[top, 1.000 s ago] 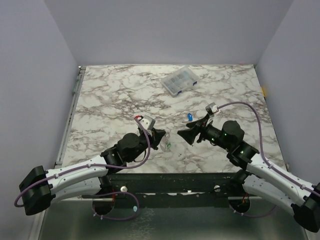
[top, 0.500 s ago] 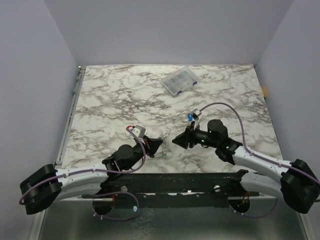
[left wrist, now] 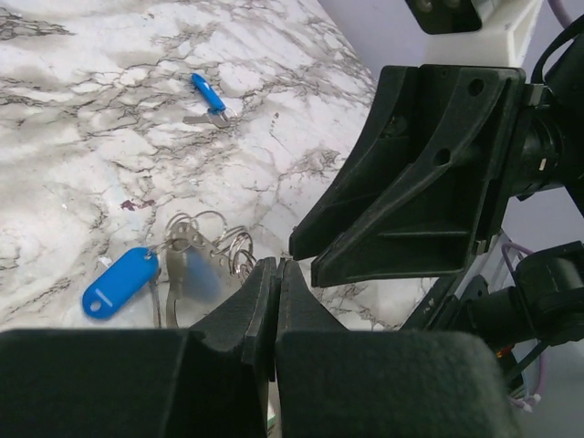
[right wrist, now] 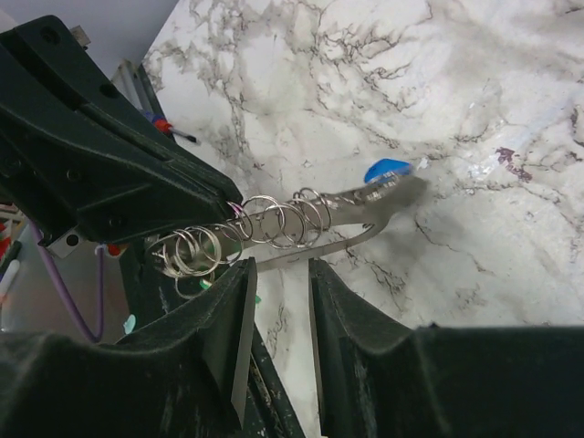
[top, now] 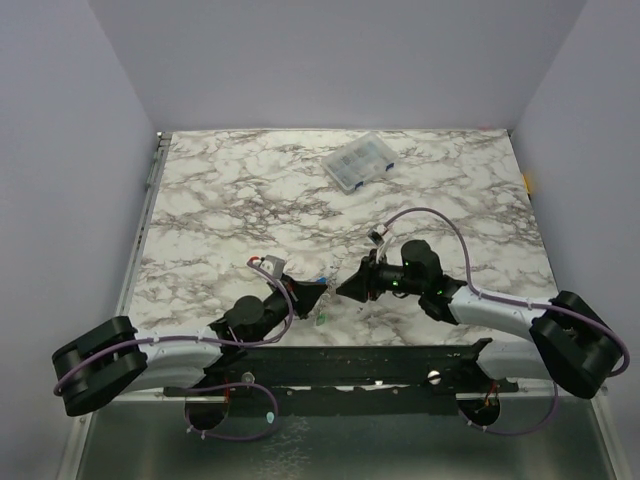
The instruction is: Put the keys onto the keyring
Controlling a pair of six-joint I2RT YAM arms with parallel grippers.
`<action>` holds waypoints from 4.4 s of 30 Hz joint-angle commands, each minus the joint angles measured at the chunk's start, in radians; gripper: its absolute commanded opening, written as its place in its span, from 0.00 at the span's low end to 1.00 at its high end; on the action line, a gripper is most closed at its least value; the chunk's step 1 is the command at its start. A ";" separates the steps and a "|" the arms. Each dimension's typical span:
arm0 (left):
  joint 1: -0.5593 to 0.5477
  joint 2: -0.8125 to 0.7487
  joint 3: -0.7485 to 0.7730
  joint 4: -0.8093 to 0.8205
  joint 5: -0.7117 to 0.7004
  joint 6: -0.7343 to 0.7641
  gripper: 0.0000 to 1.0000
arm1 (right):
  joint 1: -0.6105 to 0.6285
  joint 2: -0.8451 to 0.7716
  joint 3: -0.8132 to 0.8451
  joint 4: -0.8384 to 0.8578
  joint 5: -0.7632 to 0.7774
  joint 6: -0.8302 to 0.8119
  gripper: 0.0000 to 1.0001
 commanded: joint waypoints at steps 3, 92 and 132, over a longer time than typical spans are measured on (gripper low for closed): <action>-0.001 0.052 -0.032 0.104 0.033 -0.014 0.00 | 0.039 0.077 0.013 0.115 -0.046 0.023 0.37; 0.002 -0.146 -0.184 0.382 0.231 -0.073 0.00 | 0.062 -0.239 0.007 -0.026 -0.030 -0.190 0.67; 0.011 -0.382 0.071 0.270 0.504 -0.033 0.00 | 0.062 -0.265 0.197 0.136 -0.251 -0.010 0.49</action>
